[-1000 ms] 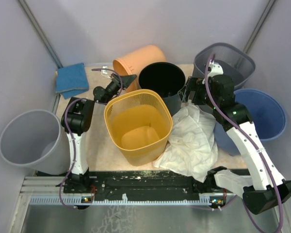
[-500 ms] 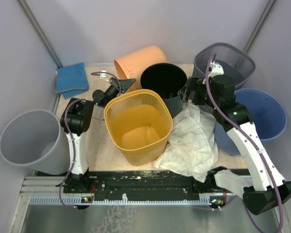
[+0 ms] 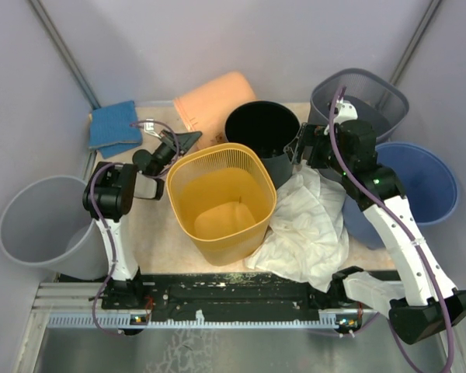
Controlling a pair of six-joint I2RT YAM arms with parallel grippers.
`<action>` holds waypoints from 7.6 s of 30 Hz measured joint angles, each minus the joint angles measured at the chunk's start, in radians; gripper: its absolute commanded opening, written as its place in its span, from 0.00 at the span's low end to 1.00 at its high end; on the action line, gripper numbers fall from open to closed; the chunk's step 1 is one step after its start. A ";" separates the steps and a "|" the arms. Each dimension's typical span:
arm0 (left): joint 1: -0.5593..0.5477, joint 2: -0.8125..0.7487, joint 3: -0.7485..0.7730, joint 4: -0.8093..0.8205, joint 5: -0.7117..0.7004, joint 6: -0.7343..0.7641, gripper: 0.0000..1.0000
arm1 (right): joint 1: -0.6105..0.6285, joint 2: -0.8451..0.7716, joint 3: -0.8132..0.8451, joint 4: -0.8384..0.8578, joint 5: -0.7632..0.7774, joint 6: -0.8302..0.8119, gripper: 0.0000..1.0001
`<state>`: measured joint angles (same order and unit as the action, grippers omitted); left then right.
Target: Turn the large container upside down
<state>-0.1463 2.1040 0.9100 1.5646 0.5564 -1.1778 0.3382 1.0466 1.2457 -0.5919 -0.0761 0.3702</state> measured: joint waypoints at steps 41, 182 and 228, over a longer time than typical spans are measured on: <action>0.179 0.066 -0.186 0.003 0.062 -0.140 0.32 | 0.000 0.000 0.000 0.009 -0.031 0.027 0.92; -0.122 -0.900 0.530 -1.919 -0.370 0.983 0.99 | 0.187 0.597 0.777 0.005 -0.115 -0.279 0.82; -0.122 -1.016 0.489 -2.034 -0.549 0.903 0.99 | 0.367 1.108 1.157 -0.373 0.062 -0.364 0.00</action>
<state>-0.2684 1.0882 1.3991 -0.4698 0.0074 -0.2745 0.7055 2.1548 2.4027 -0.9646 -0.0143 0.0067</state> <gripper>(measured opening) 0.994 0.037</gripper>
